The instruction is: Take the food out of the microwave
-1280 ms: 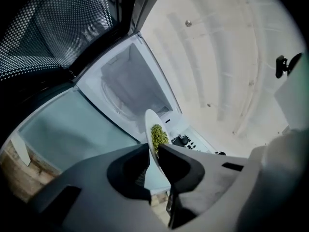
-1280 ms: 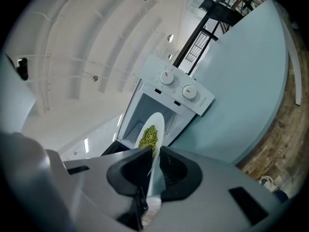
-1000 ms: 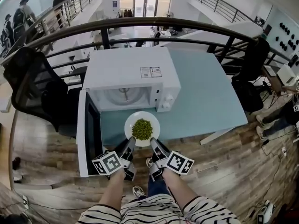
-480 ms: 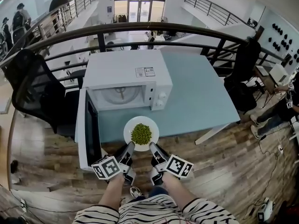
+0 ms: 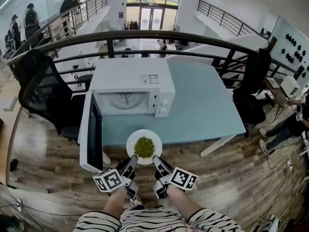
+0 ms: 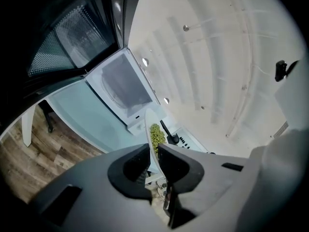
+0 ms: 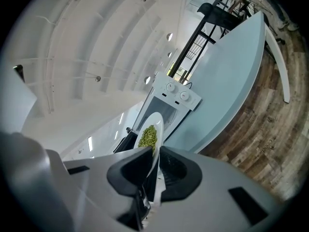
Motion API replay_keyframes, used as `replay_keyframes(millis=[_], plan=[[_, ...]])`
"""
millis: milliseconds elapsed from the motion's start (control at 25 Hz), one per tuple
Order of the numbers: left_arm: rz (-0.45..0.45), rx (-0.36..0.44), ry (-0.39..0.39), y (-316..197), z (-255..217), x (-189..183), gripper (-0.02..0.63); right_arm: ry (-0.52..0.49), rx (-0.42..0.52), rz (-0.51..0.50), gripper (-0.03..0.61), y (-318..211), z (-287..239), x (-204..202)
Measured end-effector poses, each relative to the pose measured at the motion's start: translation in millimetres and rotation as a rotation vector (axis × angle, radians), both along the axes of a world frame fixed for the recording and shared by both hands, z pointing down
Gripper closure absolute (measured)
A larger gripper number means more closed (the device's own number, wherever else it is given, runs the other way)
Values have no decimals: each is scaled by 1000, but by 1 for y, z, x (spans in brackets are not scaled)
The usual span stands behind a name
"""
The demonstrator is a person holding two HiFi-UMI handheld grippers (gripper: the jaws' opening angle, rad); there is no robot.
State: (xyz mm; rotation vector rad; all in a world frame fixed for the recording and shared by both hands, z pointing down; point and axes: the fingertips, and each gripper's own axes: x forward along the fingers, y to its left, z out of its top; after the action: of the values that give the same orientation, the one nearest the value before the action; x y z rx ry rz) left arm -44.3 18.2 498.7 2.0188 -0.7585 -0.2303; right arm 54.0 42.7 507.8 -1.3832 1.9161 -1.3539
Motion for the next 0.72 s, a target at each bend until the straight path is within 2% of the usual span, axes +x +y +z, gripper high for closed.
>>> replay_keyframes(millis=[720], plan=[[-116, -36, -1, 86, 10, 25, 549, -4, -37, -119, 518, 75, 7, 29]])
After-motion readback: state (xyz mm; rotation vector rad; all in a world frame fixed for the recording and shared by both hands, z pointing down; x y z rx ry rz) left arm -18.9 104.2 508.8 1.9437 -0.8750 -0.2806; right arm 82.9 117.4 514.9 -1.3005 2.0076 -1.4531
